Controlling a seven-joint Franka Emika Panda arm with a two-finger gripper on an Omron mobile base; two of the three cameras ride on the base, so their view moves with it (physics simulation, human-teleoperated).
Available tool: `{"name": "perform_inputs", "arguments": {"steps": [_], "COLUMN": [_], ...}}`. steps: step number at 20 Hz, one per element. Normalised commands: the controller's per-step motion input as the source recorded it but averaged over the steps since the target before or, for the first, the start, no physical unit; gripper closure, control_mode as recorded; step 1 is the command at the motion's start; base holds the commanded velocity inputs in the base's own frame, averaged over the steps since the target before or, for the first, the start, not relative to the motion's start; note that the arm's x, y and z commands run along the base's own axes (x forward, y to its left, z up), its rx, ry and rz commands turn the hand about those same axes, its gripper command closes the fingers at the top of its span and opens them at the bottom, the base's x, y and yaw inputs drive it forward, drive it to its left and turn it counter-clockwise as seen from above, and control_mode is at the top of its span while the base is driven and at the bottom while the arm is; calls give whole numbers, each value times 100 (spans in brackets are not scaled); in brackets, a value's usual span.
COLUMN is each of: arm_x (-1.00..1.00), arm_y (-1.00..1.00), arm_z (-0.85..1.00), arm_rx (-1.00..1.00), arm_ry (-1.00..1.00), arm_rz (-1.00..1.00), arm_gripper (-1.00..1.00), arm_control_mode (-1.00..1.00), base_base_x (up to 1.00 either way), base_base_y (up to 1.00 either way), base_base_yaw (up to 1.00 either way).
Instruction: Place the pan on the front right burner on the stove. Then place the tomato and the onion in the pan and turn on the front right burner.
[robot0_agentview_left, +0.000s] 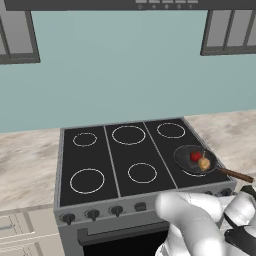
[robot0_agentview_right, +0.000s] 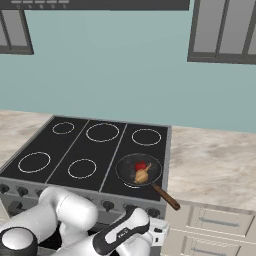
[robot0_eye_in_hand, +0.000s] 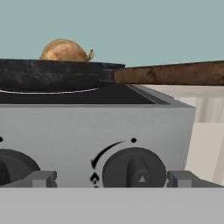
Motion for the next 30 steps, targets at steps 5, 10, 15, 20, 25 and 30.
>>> {"name": "perform_inputs", "arguments": {"steps": [5,10,15,20,25,30], "arm_x": [12,15,23,12,7,0], "arm_y": [-7,-1,0,0,1,0], "arm_z": [-16,-16,-13,-9,-4,0], "arm_rx": [0,0,0,0,-5,-20], "arm_ry": [0,0,0,0,-5,-24], "arm_rz": [0,0,0,0,0,0], "arm_gripper": [-100,-100,100,100,100,100], "arm_control_mode": [-100,-100,-100,-100,-100,-100], "base_base_x": [0,0,0,0,0,0], "base_base_y": [0,0,0,0,0,0], "base_base_yaw": [0,0,0,0,0,0]}}
